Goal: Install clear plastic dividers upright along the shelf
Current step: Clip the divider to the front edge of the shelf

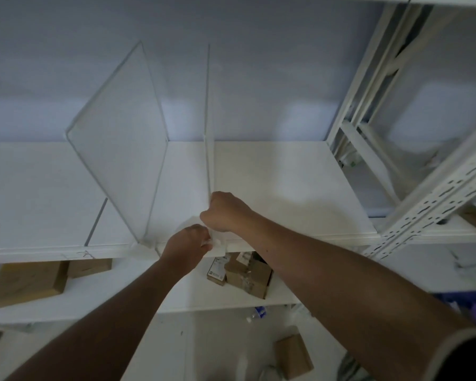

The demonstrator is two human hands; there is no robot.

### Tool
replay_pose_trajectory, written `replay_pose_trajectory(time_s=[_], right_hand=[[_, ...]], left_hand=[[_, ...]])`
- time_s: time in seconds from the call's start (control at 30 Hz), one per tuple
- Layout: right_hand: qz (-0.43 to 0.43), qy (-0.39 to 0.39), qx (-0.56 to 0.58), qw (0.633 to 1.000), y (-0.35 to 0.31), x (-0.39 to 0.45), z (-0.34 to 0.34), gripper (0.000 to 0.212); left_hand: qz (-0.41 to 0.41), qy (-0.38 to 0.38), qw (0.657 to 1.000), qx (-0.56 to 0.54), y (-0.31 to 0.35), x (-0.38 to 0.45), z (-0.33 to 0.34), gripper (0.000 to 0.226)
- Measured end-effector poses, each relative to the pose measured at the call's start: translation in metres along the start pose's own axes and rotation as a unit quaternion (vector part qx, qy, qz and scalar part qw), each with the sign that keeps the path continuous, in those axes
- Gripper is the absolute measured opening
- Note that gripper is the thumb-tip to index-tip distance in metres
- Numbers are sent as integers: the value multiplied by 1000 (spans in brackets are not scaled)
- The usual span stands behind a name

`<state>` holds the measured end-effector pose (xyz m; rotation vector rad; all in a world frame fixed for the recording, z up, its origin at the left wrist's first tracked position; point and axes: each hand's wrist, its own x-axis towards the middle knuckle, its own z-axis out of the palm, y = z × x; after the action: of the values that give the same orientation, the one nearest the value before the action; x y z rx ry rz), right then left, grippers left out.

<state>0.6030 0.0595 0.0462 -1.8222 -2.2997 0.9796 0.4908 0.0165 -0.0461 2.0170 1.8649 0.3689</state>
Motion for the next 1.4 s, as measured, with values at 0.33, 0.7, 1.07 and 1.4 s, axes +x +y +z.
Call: replay_pose_trajectory(time_s=[0.33,0.7,1.07,1.4], right_hand=[[10,12,-2,1000,-7,-7,1,9],[38,6,5,999,-8,-6,0,36],[40,-50,17,998,20,0,-18,6],[59,-58,24,996,72,-7,-45,6]], left_hand=[[-14,2,1000,-15,-1,-6,-1,21],[-23,-7,999,-23,-2,4,0,19],[-4,3,1000,-25,21,8,15,15],[9,-4,1000,-19,74,21,38,20]])
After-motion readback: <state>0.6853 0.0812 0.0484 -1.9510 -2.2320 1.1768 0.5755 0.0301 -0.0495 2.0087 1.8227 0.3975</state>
